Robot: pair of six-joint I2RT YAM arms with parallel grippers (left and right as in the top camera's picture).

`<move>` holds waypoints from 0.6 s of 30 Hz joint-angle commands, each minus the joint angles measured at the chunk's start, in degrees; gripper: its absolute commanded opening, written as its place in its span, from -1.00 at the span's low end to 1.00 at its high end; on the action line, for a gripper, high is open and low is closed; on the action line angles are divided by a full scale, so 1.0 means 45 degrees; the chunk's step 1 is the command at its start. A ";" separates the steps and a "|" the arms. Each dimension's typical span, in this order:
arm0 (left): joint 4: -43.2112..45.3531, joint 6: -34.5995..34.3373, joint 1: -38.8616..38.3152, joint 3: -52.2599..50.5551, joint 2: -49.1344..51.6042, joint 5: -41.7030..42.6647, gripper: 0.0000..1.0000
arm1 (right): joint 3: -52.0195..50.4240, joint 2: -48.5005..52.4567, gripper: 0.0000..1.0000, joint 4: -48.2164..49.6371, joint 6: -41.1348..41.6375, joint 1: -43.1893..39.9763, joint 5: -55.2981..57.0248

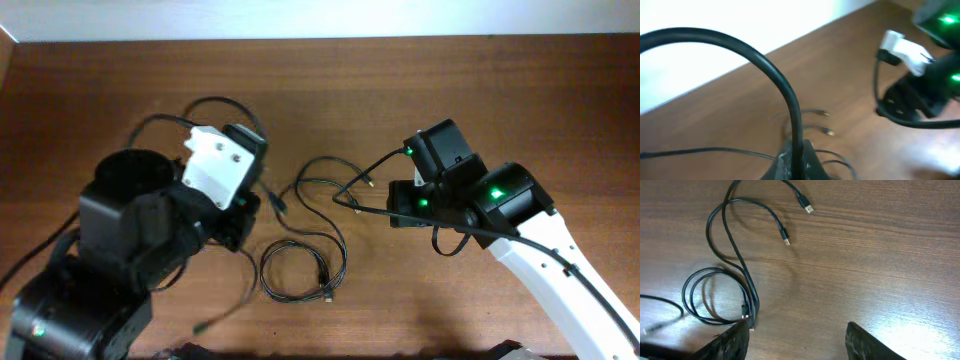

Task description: Untangle cables

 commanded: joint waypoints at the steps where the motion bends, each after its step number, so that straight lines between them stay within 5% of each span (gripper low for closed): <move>1: 0.0068 0.0918 0.0019 0.0884 -0.0053 -0.2681 -1.00 | 0.0121 -0.0160 0.22 -0.0005 0.0049 0.0034 0.0160; 6: 0.3138 0.1540 0.0019 0.0884 0.0602 -0.8398 -1.00 | 0.0121 -0.0160 0.22 -0.0131 0.0049 0.0034 0.0151; 8: 0.4090 0.2895 0.0199 0.0884 0.1049 -0.8442 -1.00 | 0.0121 -0.0160 0.22 -0.0350 0.0049 0.0034 0.0155; 12: 0.4760 0.3045 0.2030 0.0884 0.2161 -0.8340 -1.00 | 0.0121 -0.0160 0.22 -0.0534 0.0044 0.0034 0.0160; 18: 0.6465 0.0967 0.6625 0.0884 0.3944 -0.7227 -1.00 | 0.0121 -0.0160 0.22 -0.0631 0.0044 0.0034 0.0160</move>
